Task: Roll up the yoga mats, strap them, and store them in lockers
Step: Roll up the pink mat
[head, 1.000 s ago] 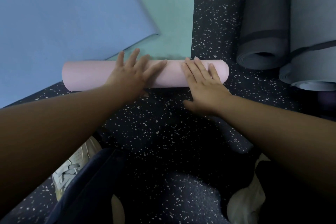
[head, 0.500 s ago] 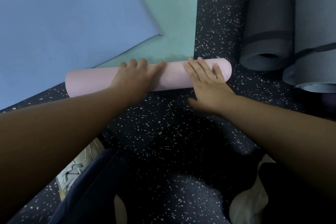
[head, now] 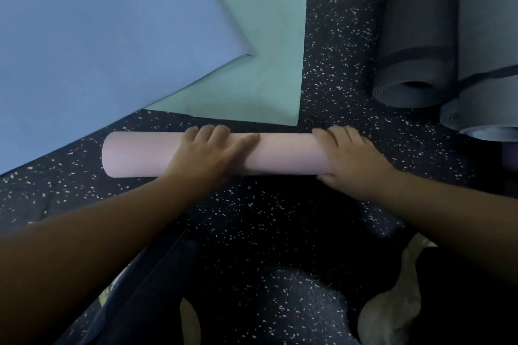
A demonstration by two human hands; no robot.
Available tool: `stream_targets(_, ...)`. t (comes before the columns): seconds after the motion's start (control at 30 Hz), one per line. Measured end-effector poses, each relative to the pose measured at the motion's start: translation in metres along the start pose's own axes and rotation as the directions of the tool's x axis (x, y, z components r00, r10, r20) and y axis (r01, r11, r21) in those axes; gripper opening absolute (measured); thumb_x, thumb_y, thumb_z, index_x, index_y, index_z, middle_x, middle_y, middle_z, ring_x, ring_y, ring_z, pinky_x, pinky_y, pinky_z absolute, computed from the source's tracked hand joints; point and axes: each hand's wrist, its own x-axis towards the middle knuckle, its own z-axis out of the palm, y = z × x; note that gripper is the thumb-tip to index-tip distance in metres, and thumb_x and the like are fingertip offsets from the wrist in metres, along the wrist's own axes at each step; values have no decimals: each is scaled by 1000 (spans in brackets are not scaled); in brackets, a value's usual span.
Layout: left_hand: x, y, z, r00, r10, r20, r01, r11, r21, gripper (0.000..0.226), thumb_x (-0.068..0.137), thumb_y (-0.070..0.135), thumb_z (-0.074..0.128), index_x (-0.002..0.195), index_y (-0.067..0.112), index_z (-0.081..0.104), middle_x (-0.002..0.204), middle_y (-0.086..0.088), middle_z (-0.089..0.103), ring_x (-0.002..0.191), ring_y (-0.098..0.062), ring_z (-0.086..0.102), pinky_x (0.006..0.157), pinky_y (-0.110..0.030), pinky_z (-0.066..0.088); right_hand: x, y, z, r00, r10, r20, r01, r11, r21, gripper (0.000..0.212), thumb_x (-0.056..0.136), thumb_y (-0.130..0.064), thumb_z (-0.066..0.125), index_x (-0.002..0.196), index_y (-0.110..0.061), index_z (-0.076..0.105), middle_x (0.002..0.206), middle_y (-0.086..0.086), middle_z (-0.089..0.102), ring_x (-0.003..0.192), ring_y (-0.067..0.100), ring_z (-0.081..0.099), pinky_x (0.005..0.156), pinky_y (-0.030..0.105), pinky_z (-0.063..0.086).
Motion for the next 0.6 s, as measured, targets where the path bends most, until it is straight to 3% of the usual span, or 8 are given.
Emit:
stream_targets(0.1,1,6,-4,998,0,68,-2,999,33,102,54,48,84,139,31,30,105,-12,58,88,-34,59,77,-44,47,-5,-5,5,999,-8,-32,7,999,-37,76,84,-44,59,143,-18,19,136,8,31,123,26,33,102,44,36)
stream_targets(0.2,13,11,-13,962,-8,273,-9,998,62,99,78,60,63,151,35,2,133,-4,42,114,-26,48,93,-40,38,-4,-6,5,1000,-4,-25,3,998,-59,81,81,-44,64,143,-18,20,136,8,33,123,27,34,100,44,37)
stream_targets(0.27,20,15,-16,946,3,324,-21,998,52,98,82,62,57,150,36,-8,138,-2,37,119,-25,45,97,-39,35,-4,-8,7,1000,4,-18,-5,999,-52,85,81,-46,65,145,-17,17,138,9,31,125,28,33,102,45,37)
stream_targets(0.47,27,26,-14,960,14,280,-23,999,29,96,82,64,56,149,41,-8,135,-1,40,116,-25,47,94,-39,38,-5,-6,8,1000,-8,-27,8,1000,-5,90,83,-50,62,149,-18,11,143,9,28,130,28,31,106,44,33)
stream_targets(0.6,30,34,-15,942,-48,333,30,998,60,99,78,64,61,149,40,-5,132,-4,42,116,-27,48,94,-42,39,-15,7,11,1000,-16,-25,20,988,150,95,83,-47,65,152,-11,10,149,12,24,137,28,28,113,39,25)
